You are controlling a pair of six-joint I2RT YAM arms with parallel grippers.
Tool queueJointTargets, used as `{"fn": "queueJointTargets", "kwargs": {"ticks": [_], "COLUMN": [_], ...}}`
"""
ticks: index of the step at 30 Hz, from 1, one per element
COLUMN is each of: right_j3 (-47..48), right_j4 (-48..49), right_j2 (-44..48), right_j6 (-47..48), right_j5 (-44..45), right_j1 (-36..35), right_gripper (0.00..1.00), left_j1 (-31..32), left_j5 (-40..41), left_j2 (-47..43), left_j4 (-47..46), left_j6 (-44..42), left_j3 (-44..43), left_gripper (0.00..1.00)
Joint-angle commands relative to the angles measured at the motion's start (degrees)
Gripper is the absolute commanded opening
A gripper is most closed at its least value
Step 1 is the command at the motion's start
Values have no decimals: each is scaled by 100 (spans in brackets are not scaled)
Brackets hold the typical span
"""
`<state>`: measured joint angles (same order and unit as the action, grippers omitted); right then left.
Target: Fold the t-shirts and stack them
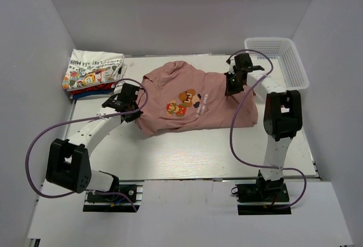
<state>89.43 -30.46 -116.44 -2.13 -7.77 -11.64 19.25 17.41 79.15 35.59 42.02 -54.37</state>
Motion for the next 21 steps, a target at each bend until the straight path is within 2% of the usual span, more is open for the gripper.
{"fn": "queueJointTargets", "kwargs": {"ticks": [1,7,11,21], "right_j3": [162,374,750,2122], "right_j4": [-65,-241,-163,338], "right_j2": [991,2457,3083,4322], "right_j6": [-349,-666,-552,159], "right_j5": [493,1716,2410,2667], "right_j1": [30,171,188,180], "right_gripper": [0,0,0,0], "left_j1": [-26,-26,-26,-26], "left_j5": [350,896,1124,1335], "left_j2": [-497,-1016,-1261,-1376], "left_j4": [-166,-826,-1772,-3399], "left_j6": [-10,-685,-1388,-3041], "left_j3": [-512,-1172,-1742,-3491], "left_gripper": [0,0,0,0]}}
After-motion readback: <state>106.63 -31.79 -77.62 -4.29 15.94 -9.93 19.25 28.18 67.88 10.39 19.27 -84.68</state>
